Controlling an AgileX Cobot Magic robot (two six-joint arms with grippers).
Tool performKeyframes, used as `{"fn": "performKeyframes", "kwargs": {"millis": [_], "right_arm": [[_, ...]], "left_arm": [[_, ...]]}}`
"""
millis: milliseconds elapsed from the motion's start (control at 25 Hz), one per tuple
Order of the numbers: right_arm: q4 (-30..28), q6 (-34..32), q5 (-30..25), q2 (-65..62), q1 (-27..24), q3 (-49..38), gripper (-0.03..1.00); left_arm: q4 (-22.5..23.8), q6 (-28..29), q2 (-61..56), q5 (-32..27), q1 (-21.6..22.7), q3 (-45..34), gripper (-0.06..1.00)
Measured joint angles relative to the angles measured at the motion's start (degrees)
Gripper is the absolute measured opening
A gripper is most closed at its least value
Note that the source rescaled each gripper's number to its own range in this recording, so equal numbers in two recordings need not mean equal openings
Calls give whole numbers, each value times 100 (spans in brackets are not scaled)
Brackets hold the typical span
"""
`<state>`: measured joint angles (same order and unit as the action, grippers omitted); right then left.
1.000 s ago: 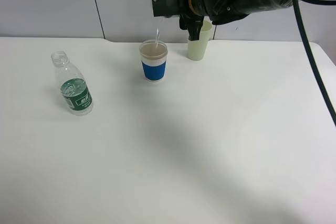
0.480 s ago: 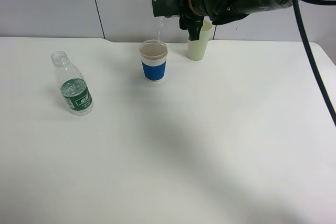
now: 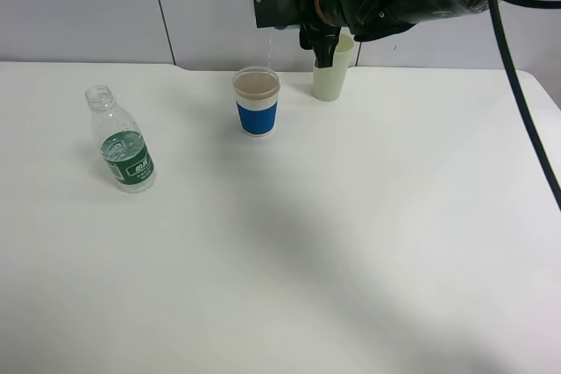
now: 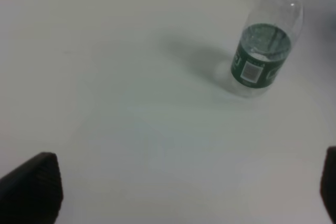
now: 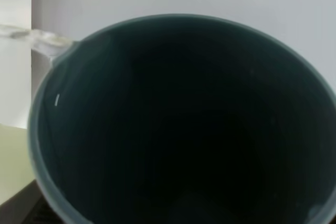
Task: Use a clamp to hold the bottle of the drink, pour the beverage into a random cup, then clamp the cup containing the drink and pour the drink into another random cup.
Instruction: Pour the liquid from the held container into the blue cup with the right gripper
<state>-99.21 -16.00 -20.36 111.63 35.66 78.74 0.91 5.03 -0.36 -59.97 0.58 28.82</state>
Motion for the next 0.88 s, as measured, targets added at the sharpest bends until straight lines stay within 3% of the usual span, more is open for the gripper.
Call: {"fn": "performKeyframes", "kwargs": {"millis": [880], "right_arm": [[0,1269,108,0,102,0,0]], "left_arm": [[0,0,0,0,0,0,100]]}}
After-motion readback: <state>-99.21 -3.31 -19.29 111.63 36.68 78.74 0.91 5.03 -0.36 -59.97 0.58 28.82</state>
